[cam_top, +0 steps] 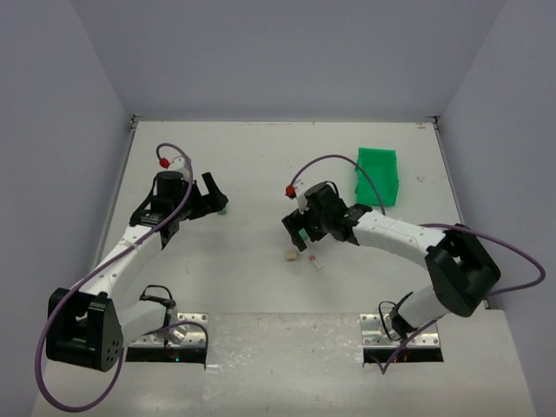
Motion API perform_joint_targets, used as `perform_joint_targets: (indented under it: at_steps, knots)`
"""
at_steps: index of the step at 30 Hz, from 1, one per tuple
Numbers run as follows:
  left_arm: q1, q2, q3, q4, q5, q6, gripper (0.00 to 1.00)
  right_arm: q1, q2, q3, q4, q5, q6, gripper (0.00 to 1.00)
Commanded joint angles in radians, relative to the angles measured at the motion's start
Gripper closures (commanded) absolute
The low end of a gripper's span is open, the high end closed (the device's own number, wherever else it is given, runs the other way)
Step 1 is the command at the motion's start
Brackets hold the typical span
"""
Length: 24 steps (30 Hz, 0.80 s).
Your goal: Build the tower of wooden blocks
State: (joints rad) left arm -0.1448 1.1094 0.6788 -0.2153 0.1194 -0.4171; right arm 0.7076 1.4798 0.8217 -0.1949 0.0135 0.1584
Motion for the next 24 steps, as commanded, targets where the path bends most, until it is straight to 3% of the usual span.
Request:
perform_joint_targets:
  at_steps: [1,2,5,10,17,24]
  knots:
    - [-0.010,-0.062,-0.015,0.048,-0.021,-0.020,0.00,0.012,0.103,0.050,0.091,0.119,0.007,0.09]
    - [-0.010,-0.069,-0.018,0.049,-0.019,-0.021,0.00,0.013,0.141,0.056,0.121,0.135,0.004,0.13]
    - [-0.010,-0.074,-0.021,0.048,-0.015,-0.020,0.00,0.012,0.198,0.086,0.160,0.133,0.025,0.40]
    - [-0.012,-0.069,-0.019,0.048,-0.015,-0.019,0.00,0.013,0.222,0.086,0.186,0.093,0.025,0.45]
    - [-0.012,-0.076,-0.024,0.047,-0.022,-0.019,0.00,0.012,0.232,0.090,0.182,0.098,-0.022,0.71]
    - [-0.012,-0.069,-0.023,0.046,-0.029,-0.021,0.00,0.013,0.212,0.109,0.148,0.093,-0.078,0.88]
